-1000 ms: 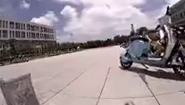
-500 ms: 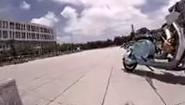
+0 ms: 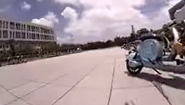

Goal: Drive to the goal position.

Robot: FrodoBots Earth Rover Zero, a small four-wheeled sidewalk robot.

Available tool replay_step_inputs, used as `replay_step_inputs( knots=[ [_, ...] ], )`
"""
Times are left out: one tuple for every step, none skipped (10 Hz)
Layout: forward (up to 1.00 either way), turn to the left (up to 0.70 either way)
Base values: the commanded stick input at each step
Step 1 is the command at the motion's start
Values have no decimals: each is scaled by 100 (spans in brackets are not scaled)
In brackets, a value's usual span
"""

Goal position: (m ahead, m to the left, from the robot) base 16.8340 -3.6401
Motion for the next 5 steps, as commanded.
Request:
replay_step_inputs(
  knots=[
    [50, 0],
    [50, 0],
    [50, 0],
    [50, 0],
    [50, 0]
  ],
)
